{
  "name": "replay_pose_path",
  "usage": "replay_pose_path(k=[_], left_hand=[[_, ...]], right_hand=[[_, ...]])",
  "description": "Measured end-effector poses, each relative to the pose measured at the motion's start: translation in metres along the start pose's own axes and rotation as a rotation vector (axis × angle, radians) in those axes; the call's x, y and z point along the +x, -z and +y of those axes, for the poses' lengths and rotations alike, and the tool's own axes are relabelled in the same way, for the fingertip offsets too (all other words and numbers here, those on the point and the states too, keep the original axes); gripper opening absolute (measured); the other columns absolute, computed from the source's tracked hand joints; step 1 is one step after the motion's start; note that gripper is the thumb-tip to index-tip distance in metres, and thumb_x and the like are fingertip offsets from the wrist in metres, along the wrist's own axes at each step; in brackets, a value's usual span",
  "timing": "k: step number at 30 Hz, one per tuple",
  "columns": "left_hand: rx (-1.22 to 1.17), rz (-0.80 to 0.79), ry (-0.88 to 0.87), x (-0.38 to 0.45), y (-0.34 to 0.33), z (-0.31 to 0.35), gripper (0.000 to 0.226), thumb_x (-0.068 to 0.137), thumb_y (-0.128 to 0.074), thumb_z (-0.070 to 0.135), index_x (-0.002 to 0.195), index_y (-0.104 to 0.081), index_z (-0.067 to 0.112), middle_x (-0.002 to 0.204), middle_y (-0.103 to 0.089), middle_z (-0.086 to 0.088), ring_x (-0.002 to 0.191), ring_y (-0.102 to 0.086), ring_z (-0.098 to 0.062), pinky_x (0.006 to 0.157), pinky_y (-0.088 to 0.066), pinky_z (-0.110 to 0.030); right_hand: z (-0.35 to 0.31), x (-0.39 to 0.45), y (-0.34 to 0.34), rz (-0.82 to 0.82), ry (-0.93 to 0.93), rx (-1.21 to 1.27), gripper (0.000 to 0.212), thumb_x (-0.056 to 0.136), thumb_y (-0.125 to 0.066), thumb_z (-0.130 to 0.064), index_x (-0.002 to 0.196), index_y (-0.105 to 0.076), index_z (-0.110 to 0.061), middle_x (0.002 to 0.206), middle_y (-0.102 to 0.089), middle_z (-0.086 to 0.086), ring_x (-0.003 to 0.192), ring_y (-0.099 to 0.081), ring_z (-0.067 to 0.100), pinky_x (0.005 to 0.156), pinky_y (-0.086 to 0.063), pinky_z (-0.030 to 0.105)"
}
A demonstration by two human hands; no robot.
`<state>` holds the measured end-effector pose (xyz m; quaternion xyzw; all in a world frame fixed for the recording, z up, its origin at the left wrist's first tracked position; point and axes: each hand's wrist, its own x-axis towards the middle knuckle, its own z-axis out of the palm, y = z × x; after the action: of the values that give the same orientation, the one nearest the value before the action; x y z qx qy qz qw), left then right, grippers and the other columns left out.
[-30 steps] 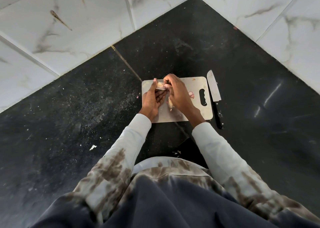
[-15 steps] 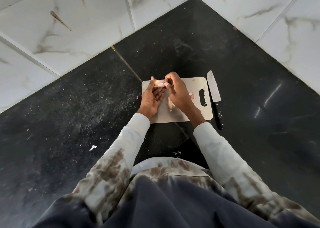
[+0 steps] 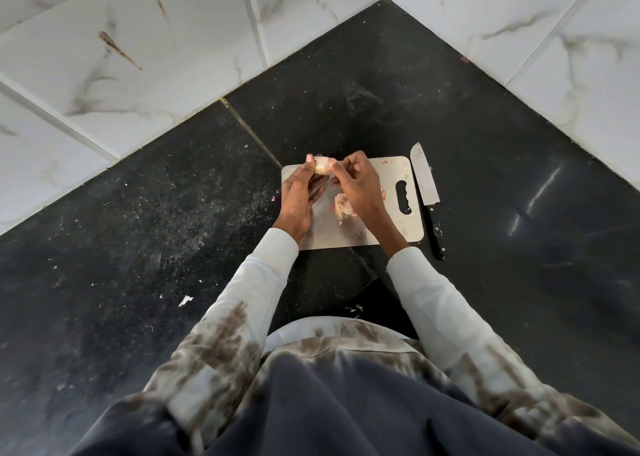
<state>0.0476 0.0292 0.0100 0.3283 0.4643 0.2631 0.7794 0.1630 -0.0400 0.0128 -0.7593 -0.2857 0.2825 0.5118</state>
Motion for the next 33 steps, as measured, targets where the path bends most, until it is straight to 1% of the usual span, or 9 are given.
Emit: replay_pose_path(k=[2,7,13,16,21,25,28,30,33], left_hand=[[-0.008,0.002,-0.003,-0.0003,-0.0011,-0.0027,0.028,0.107,-0.064,0.035,0.122,-0.075,0.015,0.122,-0.079,-0.007,0.114,-0.077,-0.019,0.112,-0.055,-0.043],[-0.009,0.002,-0.016,-0.0008,-0.0034,0.0001,0.021,0.108,-0.062,0.032,0.112,-0.076,0.017,0.115,-0.081,-0.005,0.110,-0.077,-0.018,0.112,-0.055,-0.042],[-0.001,0.016,-0.013,0.0012,0.0002,-0.0039,0.019,0.107,-0.065,0.028,0.110,-0.077,0.015,0.121,-0.078,-0.010,0.114,-0.074,-0.021,0.113,-0.054,-0.045],[0.020,0.002,-0.018,0.0031,0.0021,-0.0061,0.023,0.105,-0.068,0.029,0.113,-0.078,0.010,0.120,-0.079,-0.013,0.117,-0.074,-0.025,0.114,-0.053,-0.045],[0.054,-0.008,-0.031,0.0003,0.0027,-0.0062,0.021,0.105,-0.067,0.029,0.105,-0.080,0.013,0.105,-0.083,-0.004,0.103,-0.078,-0.015,0.112,-0.055,-0.041],[0.207,-0.084,-0.074,0.0040,0.0065,-0.0059,0.036,0.103,-0.070,0.037,0.123,-0.076,0.008,0.120,-0.079,-0.011,0.117,-0.075,-0.026,0.114,-0.053,-0.049],[0.395,-0.120,-0.155,0.0033,0.0051,-0.0035,0.050,0.090,-0.083,0.046,0.129,-0.074,0.016,0.125,-0.077,-0.005,0.121,-0.072,-0.025,0.111,-0.056,-0.051],[0.415,-0.094,-0.211,0.0043,0.0042,-0.0021,0.050,0.088,-0.087,0.037,0.131,-0.073,0.017,0.124,-0.077,-0.003,0.120,-0.072,-0.021,0.109,-0.058,-0.045],[0.418,-0.057,-0.264,0.0071,0.0042,-0.0003,0.045,0.089,-0.087,0.025,0.130,-0.071,0.011,0.123,-0.077,-0.005,0.117,-0.074,-0.019,0.106,-0.060,-0.042]], right_hand=[[0.0002,0.0011,-0.0010,0.000,0.006,0.009,0.030,0.098,-0.071,-0.037,0.112,-0.056,-0.016,0.103,-0.067,-0.002,0.097,-0.069,0.018,0.088,-0.060,0.028],[0.0015,0.0015,0.0009,0.001,0.026,0.017,0.034,0.096,-0.074,-0.031,0.118,-0.058,-0.012,0.111,-0.070,0.004,0.101,-0.070,0.020,0.091,-0.061,0.030],[0.0016,0.0002,0.0029,0.029,0.015,-0.022,0.034,0.095,-0.076,-0.025,0.120,-0.058,-0.010,0.112,-0.070,0.001,0.095,-0.067,0.012,0.083,-0.054,0.015],[0.0020,0.0010,0.0014,0.026,-0.017,-0.056,0.038,0.094,-0.076,-0.028,0.123,-0.056,-0.014,0.115,-0.070,0.002,0.100,-0.069,0.016,0.088,-0.060,0.026],[0.0039,0.0010,0.0004,0.026,-0.057,-0.088,0.037,0.093,-0.078,-0.031,0.123,-0.062,-0.017,0.118,-0.072,0.000,0.102,-0.071,0.017,0.092,-0.063,0.037],[0.0054,-0.0024,0.0024,0.072,-0.062,-0.065,0.029,0.092,-0.079,-0.030,0.116,-0.070,-0.017,0.108,-0.075,-0.003,0.098,-0.072,0.014,0.089,-0.064,0.039],[0.0047,-0.0040,0.0049,0.097,-0.061,-0.040,0.028,0.090,-0.080,-0.033,0.112,-0.071,-0.019,0.103,-0.075,-0.006,0.096,-0.072,0.012,0.088,-0.064,0.038],[0.0043,-0.0032,0.0060,0.092,-0.051,-0.059,0.028,0.090,-0.080,-0.034,0.112,-0.071,-0.019,0.104,-0.075,-0.006,0.097,-0.072,0.013,0.088,-0.064,0.037],[0.0012,-0.0029,0.0080,0.089,-0.035,-0.076,0.030,0.090,-0.080,-0.034,0.113,-0.071,-0.017,0.103,-0.075,-0.005,0.094,-0.072,0.011,0.086,-0.063,0.029]])
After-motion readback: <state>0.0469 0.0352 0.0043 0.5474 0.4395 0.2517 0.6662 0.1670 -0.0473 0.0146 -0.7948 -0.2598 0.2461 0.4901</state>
